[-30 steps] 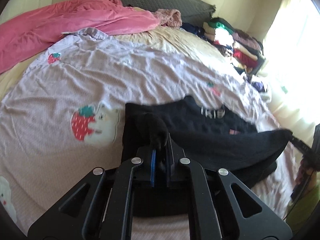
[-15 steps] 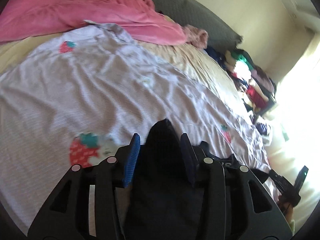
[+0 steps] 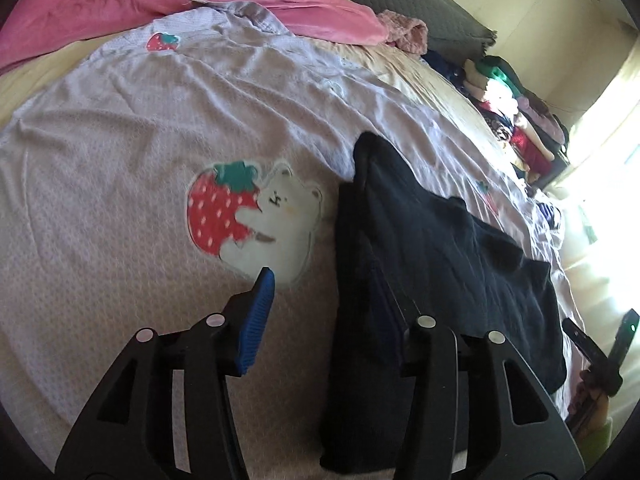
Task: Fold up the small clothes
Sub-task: 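Open both grippers and regrasp the folded black sweatshirt edge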
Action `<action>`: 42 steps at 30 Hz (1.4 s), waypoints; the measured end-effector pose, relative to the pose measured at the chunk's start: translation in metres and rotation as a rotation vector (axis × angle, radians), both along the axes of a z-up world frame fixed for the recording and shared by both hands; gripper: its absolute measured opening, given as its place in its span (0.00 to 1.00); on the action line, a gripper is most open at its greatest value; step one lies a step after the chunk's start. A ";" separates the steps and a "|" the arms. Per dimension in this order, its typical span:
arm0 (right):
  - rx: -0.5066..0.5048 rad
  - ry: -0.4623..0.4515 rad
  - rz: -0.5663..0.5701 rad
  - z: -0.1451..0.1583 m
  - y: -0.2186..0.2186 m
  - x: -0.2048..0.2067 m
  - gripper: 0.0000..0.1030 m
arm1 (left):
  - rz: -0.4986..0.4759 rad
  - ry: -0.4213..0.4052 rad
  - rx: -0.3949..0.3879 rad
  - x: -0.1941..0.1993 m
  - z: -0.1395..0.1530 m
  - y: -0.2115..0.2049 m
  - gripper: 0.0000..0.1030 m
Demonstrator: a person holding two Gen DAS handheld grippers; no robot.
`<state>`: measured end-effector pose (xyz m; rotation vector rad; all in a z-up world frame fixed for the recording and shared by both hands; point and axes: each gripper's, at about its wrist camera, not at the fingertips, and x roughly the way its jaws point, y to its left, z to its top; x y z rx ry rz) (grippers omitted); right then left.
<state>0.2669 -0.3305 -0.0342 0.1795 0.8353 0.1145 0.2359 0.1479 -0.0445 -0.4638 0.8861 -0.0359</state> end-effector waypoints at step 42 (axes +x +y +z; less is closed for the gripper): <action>-0.318 0.006 0.527 -0.002 0.195 0.098 0.43 | -0.198 -0.050 0.244 -0.012 0.013 -0.059 0.23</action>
